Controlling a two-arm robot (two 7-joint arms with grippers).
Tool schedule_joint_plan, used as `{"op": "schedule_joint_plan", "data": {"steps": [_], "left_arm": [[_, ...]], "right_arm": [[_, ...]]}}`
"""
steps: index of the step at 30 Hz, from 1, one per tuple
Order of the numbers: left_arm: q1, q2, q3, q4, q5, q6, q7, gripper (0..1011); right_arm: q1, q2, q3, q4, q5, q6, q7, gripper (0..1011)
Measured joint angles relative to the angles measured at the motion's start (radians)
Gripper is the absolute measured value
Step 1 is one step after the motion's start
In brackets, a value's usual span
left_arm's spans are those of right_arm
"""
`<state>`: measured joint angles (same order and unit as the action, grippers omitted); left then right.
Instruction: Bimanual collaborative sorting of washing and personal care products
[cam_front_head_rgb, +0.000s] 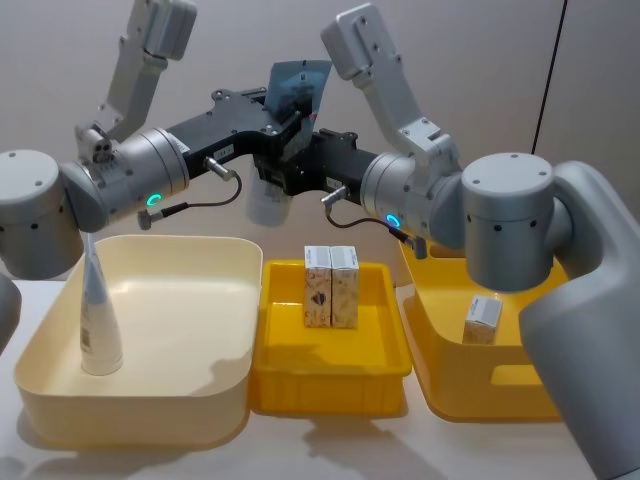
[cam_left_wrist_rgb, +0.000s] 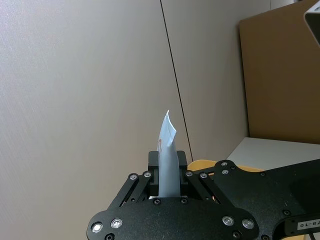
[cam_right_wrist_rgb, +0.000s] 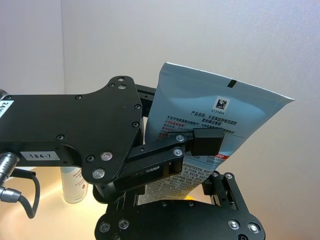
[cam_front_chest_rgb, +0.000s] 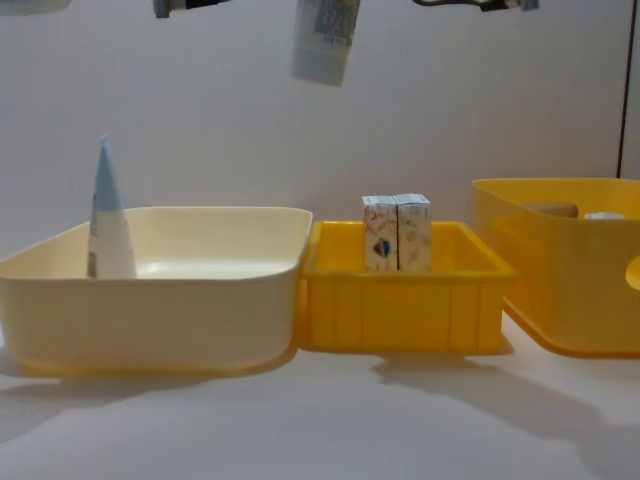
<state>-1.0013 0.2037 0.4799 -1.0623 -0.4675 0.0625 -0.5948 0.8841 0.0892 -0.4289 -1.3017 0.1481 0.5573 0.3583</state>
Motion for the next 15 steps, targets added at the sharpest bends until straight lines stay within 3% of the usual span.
{"op": "schedule_joint_plan", "data": {"steps": [15], "left_arm": [[0.0, 0.0, 0.0, 0.0, 0.0, 0.0, 0.0, 204]], "right_arm": [[0.0, 0.0, 0.0, 0.0, 0.0, 0.0, 0.0, 599]]}}
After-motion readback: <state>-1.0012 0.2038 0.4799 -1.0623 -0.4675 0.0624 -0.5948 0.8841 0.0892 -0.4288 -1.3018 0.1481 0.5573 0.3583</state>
